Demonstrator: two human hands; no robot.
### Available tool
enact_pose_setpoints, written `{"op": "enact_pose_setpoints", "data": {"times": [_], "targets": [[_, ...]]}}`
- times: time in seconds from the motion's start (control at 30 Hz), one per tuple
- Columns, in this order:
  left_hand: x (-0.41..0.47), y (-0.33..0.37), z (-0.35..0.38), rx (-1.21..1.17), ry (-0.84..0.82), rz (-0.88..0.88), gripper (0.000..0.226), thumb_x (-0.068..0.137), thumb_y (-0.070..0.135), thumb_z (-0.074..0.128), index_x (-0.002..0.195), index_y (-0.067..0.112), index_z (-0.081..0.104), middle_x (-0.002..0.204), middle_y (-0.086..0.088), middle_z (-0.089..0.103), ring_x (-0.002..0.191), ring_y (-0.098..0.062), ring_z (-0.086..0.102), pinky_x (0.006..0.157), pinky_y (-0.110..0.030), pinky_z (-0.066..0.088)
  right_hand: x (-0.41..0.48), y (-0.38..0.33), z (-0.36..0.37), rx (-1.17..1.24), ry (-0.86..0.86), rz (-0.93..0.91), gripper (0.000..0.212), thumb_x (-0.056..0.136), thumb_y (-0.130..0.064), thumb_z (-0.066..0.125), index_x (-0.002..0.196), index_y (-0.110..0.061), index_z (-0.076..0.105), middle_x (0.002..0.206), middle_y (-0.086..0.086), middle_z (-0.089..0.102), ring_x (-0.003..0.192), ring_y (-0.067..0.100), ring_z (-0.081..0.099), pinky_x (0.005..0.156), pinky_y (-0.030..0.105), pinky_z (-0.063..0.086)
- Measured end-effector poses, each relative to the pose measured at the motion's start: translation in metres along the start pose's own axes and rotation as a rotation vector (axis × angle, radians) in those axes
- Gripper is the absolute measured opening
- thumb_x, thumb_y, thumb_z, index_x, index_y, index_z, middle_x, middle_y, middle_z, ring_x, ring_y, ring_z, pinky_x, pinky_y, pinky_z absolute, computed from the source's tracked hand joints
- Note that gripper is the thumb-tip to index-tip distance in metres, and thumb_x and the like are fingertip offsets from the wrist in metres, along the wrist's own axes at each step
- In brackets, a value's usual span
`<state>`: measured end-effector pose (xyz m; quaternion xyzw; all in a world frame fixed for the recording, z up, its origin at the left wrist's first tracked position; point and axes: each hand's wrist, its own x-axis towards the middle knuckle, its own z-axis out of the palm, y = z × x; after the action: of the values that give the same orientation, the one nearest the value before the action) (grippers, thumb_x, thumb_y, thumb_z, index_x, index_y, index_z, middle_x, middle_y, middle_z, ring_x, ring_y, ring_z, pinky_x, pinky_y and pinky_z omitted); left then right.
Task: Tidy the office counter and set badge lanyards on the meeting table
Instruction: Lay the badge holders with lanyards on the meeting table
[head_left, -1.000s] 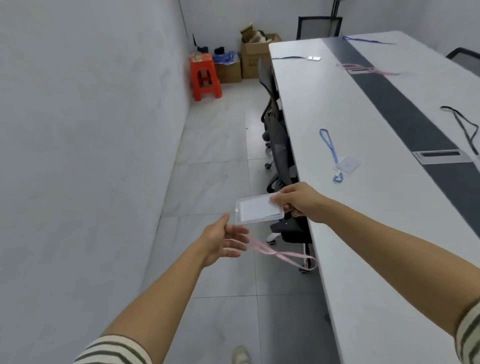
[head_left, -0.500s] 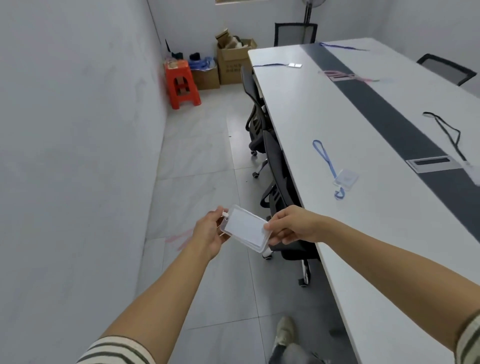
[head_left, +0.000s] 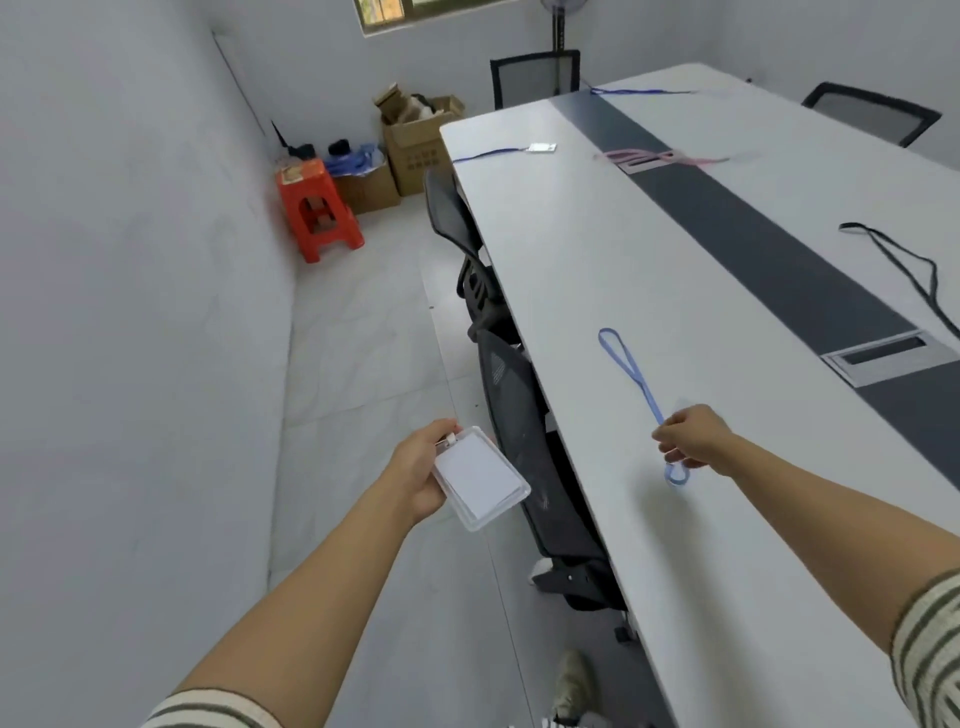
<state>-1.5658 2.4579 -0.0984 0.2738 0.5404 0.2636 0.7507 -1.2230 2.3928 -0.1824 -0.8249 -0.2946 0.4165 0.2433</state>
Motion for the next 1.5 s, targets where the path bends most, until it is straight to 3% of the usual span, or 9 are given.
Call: {"op": "enact_pose_setpoints", "data": {"times": [0.1,0.23,0.4,0.73,0.87,0.93,1.1,1.2,1.5], "targets": [[0.025,0.005,0.018,0.042,-0.033,-0.055,0.016,0.095,0.023,0.054,0.085,0.01,0.051,0.103,-0.022,0.071,0.094,-0.037,0.068,0.09,-0.048,0.053,0.032,0.011,-0.018,-0.219,0.05,0.03,0.021,0.084,-0.019,0.07,0.097,-0.003,0.07,0.082,0.011,0.07,0.072,0.024,0.064,0.061,0.028,0.05],[0.052,0.005,0.037,0.091,-0.058,-0.135,0.018,0.094,0.024,0.053,0.082,0.01,0.054,0.091,-0.019,0.072,0.072,-0.029,0.066,0.077,-0.04,0.053,0.065,0.021,-0.028,-0.477,0.116,0.009,0.057,0.081,-0.031,0.07,0.133,-0.017,0.051,0.131,0.01,0.056,0.114,0.03,0.055,0.085,0.035,0.046],[0.077,0.001,0.054,0.048,-0.117,-0.285,0.021,0.094,0.022,0.052,0.078,0.009,0.053,0.085,-0.021,0.067,0.082,-0.036,0.068,0.084,-0.044,0.051,0.097,0.032,-0.027,-0.603,0.036,0.003,0.094,0.077,-0.048,0.074,0.151,-0.023,0.022,0.153,0.009,0.024,0.141,0.031,0.024,0.098,0.045,0.042],[0.115,0.009,0.048,0.021,-0.148,-0.363,0.019,0.094,0.024,0.052,0.088,0.006,0.058,0.085,-0.02,0.065,0.082,-0.037,0.068,0.08,-0.044,0.054,0.12,0.039,-0.012,-0.676,0.007,0.114,0.077,0.067,-0.056,0.077,0.125,-0.019,0.042,0.12,0.01,0.051,0.114,0.028,0.047,0.074,0.033,0.041],[0.122,0.014,0.037,0.007,-0.175,-0.328,0.022,0.094,0.024,0.05,0.096,0.004,0.059,0.093,-0.022,0.066,0.082,-0.037,0.066,0.085,-0.047,0.052,0.12,0.005,-0.005,-0.433,0.044,0.014,0.027,0.088,-0.038,0.06,0.085,-0.011,0.058,0.087,0.007,0.065,0.084,0.029,0.062,0.058,0.028,0.038],[0.125,0.019,0.027,0.013,-0.186,-0.312,0.024,0.094,0.024,0.05,0.096,0.003,0.061,0.102,-0.023,0.067,0.083,-0.036,0.065,0.088,-0.047,0.051,0.116,-0.03,0.002,-0.235,0.059,-0.03,0.029,0.091,-0.029,0.055,0.07,-0.008,0.055,0.073,0.008,0.062,0.071,0.03,0.065,0.057,0.029,0.039],[0.124,0.047,-0.001,-0.017,-0.203,-0.249,0.026,0.09,0.027,0.053,0.093,0.003,0.065,0.105,-0.023,0.066,0.084,-0.033,0.066,0.089,-0.043,0.049,0.088,-0.142,0.016,0.098,-0.017,-0.154,0.02,0.093,-0.014,0.056,0.092,0.004,0.064,0.086,0.013,0.064,0.059,0.018,0.062,0.05,0.027,0.035],[0.122,0.068,-0.026,-0.048,-0.162,-0.202,0.029,0.096,0.029,0.05,0.096,0.004,0.065,0.093,-0.02,0.068,0.079,-0.031,0.066,0.08,-0.04,0.05,0.072,-0.203,0.038,0.123,-0.071,-0.252,0.018,0.091,-0.011,0.059,0.101,0.002,0.066,0.09,0.013,0.067,0.057,0.016,0.062,0.05,0.026,0.038],[0.155,0.16,-0.129,-0.14,-0.094,-0.096,0.041,0.097,0.034,0.049,0.112,0.001,0.068,0.102,-0.021,0.066,0.086,-0.033,0.062,0.08,-0.04,0.051,0.049,-0.366,0.155,0.215,-0.23,-0.404,0.032,0.09,-0.012,0.067,0.122,-0.008,0.062,0.086,0.008,0.067,0.05,0.008,0.062,0.05,0.022,0.044]]}}
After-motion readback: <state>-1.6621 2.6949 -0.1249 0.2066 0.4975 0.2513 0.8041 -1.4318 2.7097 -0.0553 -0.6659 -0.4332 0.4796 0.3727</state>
